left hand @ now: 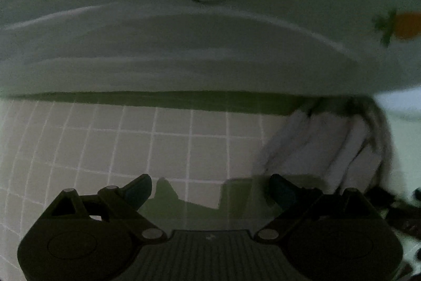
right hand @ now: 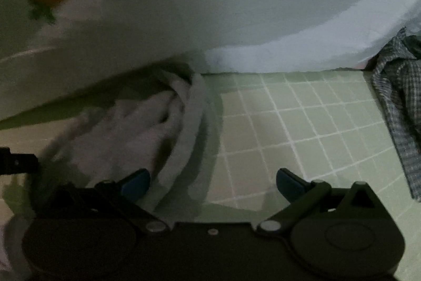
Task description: Fold clothes
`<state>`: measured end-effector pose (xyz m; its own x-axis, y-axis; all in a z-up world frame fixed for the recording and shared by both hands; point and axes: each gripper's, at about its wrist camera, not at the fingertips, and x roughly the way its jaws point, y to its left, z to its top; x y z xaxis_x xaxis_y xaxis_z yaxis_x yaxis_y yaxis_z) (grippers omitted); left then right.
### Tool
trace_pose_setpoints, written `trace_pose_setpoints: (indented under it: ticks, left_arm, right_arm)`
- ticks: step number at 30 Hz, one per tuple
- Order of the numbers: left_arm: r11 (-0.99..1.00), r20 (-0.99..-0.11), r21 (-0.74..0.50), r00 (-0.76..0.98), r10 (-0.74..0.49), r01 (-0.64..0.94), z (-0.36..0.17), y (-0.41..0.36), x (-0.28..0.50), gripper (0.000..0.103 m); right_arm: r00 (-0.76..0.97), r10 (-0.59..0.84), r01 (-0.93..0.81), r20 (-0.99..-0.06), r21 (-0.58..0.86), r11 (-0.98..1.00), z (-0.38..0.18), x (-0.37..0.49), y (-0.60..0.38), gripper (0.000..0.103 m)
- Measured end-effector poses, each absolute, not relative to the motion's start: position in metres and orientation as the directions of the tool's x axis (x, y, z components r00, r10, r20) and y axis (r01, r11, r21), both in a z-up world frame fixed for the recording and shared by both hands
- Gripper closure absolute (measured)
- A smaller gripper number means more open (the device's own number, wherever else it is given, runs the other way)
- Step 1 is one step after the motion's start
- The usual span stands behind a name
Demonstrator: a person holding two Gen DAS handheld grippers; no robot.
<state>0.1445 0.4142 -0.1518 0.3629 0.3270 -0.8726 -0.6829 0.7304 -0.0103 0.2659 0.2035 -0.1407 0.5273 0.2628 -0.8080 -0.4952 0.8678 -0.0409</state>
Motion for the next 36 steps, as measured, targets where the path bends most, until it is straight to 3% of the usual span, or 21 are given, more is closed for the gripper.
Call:
trace_pose_setpoints:
  ticks: [6, 12, 18, 22, 28, 33, 36]
  left_arm:
    - [0.71, -0.835, 0.2, 0.261, 0.484, -0.676, -0.16, 0.41, 0.132, 0.007]
    - [0.647, -0.807, 0.251, 0.213, 0.55, -0.72, -0.154, 0.411, 0.1, 0.007]
    - [0.64, -0.841, 0.168, 0.229, 0.489, -0.75, -0.161, 0.417, 0.093, 0.007]
    - [0.604, -0.84, 0.098, 0.26, 0.477, -0.791, -0.149, 0.424, 0.081, 0.007]
    - [0.591, -0.742, 0.08, 0.348, 0.573, -0.802, -0.108, 0.394, 0.053, 0.007]
    - [0.536, -0.655, 0.04, 0.383, 0.652, -0.844, -0.079, 0.366, 0.006, 0.007]
    - [0.51, -0.657, 0.01, 0.379, 0.652, -0.86, -0.079, 0.356, -0.016, 0.007]
  right_arm:
    - [0.549, 0.192, -0.459, -0.813, -0.101, 0.883, -0.141, 0.27, 0.18, 0.0]
    - [0.568, 0.171, -0.403, -0.805, -0.09, 0.911, -0.136, 0.264, 0.144, 0.0]
    - [0.538, 0.176, -0.419, -0.824, -0.08, 0.905, -0.143, 0.257, 0.137, 0.0]
    - [0.603, 0.197, -0.401, -0.773, -0.08, 0.912, -0.126, 0.258, 0.134, 0.0]
    - [0.703, 0.231, -0.401, -0.673, -0.106, 0.91, -0.093, 0.245, 0.119, 0.0]
    - [0.837, 0.198, -0.312, -0.51, -0.148, 0.938, -0.053, 0.216, 0.081, 0.0]
    - [0.828, 0.209, -0.3, -0.52, -0.097, 0.949, -0.042, 0.213, 0.052, 0.0]
